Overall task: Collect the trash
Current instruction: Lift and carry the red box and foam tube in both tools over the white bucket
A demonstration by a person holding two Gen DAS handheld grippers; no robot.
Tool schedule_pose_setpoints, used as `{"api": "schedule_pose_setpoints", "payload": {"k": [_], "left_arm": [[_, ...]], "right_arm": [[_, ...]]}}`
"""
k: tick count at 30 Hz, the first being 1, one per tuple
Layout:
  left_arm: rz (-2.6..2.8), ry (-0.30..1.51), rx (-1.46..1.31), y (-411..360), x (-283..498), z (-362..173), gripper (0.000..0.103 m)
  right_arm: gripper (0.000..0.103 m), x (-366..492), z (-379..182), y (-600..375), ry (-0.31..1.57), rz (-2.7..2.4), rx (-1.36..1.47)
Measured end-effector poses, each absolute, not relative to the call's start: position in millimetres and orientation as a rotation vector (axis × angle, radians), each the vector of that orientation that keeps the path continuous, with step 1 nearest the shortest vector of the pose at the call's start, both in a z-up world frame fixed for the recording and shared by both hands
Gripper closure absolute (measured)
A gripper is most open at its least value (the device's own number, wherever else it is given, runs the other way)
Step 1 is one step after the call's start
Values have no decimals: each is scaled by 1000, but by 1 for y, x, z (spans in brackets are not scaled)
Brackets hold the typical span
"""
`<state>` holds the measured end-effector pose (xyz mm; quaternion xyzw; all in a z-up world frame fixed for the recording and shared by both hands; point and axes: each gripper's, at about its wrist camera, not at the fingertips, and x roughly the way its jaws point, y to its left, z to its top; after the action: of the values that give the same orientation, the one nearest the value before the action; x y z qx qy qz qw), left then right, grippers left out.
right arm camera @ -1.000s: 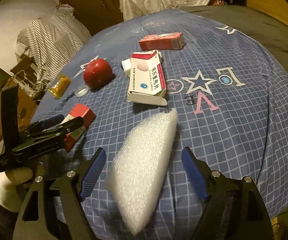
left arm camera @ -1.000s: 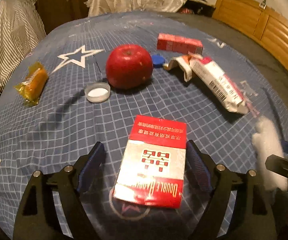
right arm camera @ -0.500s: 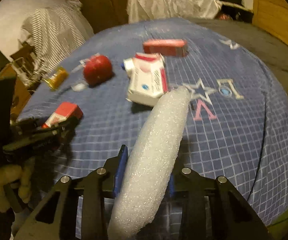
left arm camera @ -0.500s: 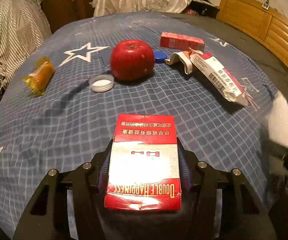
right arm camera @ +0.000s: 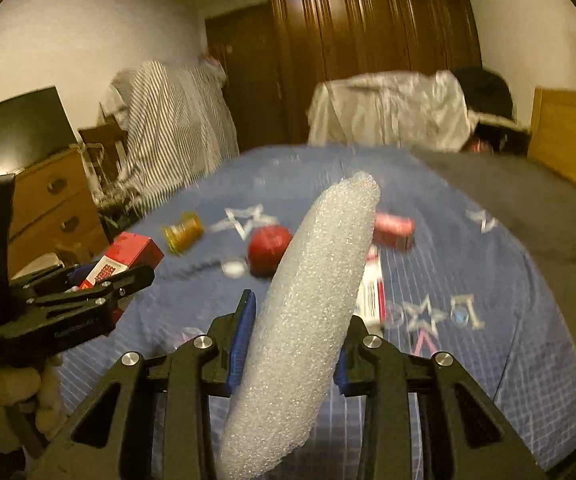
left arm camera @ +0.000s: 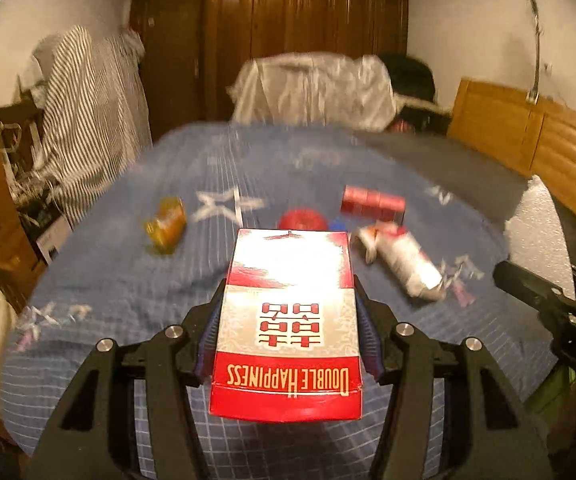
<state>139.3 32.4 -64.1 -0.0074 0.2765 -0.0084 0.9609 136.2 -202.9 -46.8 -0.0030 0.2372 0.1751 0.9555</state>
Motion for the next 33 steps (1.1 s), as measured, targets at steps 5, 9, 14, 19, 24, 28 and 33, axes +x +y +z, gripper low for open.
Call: {"api": "schedule_pose_setpoints", "payload": {"k": [5,9,14,19,24,28,33], "left_arm": [[-4,465,-35,29,118,-39,49],[-6,424,-41,26,106,-28,49],[-21,412,-44,23,101,-24,49],[-25,415,-42,23,98,-24,49],[-21,414,-42,30,98,-24,49],[20,410,-47,48,96,-22,49],[91,416,-72,86,94,-18,49]], "right_arm": [[68,113,-12,-200,371,350,-9],[68,100,-1,-200,327,335,-22],[68,93,2,-203,333,337,-19],[68,91,4,-205,336,340,-21],[68,92,7,-200,340,351,-27],[68,98,10,-190,346,381,-35],[68,111,13,-160,356,443,-53]]}}
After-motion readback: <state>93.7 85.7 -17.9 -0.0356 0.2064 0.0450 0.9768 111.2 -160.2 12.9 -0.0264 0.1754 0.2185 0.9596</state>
